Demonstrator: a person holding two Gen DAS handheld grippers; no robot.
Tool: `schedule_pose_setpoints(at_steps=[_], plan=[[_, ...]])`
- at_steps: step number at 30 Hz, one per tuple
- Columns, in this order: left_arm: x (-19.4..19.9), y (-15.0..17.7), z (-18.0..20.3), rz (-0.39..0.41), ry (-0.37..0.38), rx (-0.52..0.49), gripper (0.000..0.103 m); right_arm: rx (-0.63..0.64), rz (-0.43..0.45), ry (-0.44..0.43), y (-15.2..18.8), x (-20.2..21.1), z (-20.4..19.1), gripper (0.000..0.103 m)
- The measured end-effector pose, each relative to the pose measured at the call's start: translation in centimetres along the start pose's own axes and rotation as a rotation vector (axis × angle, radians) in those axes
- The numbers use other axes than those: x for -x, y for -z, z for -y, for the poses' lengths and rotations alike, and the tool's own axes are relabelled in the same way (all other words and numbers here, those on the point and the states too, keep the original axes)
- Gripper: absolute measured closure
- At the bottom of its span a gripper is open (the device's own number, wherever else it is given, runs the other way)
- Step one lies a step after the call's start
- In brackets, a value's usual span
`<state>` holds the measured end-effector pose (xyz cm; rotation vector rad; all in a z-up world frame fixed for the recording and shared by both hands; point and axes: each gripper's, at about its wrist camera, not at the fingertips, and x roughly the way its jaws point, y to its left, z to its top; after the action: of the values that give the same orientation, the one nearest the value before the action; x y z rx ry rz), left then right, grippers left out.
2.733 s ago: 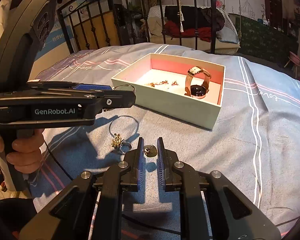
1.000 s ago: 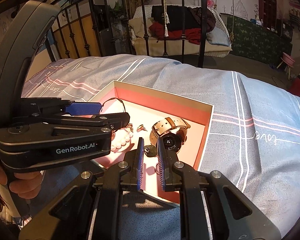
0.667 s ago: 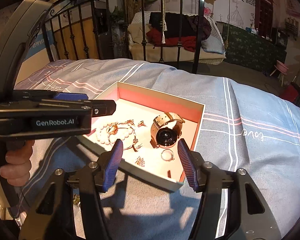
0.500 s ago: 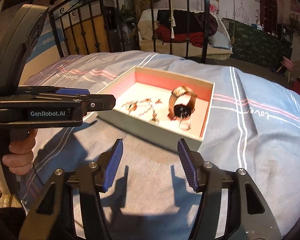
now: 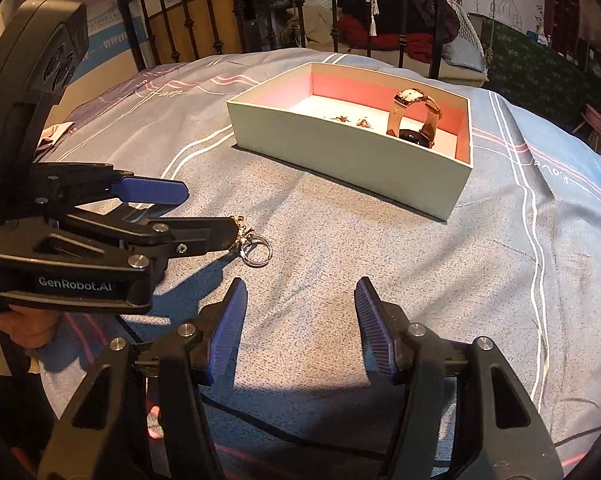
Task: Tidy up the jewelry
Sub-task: 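Grasp the silver keyring with the right tool while the left tool grasps gold flower earrings, then carry the keyring and earrings into the box and open both tools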
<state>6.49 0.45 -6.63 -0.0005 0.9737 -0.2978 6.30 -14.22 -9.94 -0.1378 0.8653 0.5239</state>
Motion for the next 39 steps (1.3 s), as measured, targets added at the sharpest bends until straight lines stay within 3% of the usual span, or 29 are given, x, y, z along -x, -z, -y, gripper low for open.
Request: schedule_pose_setpoints(at_steps=[10,12,14,16,21,23,39], plan=[[-0.4,-0.6,-2.6,0.029,-0.018,0.092,0.037,0.073,-0.04,-0.024,-2.3,-2.1,-1.0,0.046],[-0.2,-0.5,-3.0,0.035,0.001,0.106,0.037,0.088,-0.048,-0.038,-2.6,-2.5,-1.3,0.053],[0.0,-0.4,-3.1,0.043,0.01,0.111,0.037,0.112,-0.047,-0.063,-2.7,-2.5,-1.7,0.076],[0.1,-0.3,-3.1,0.05,0.009,0.104,0.039,0.124,-0.042,-0.072,-2.5,-2.4,-2.0,0.083],[0.3,-0.3,-2.7,0.056,0.024,0.084,0.082,0.094,-0.019,-0.076,-2.0,-1.6,-1.8,0.083],[0.3,-0.3,-2.5,0.053,0.036,0.07,0.088,0.078,-0.014,-0.079,-1.9,-1.4,-1.6,0.083],[2.2,-3.0,-0.3,0.126,0.064,0.003,0.09,0.019,0.069,-0.063,-2.8,0.1,-0.5,0.083]])
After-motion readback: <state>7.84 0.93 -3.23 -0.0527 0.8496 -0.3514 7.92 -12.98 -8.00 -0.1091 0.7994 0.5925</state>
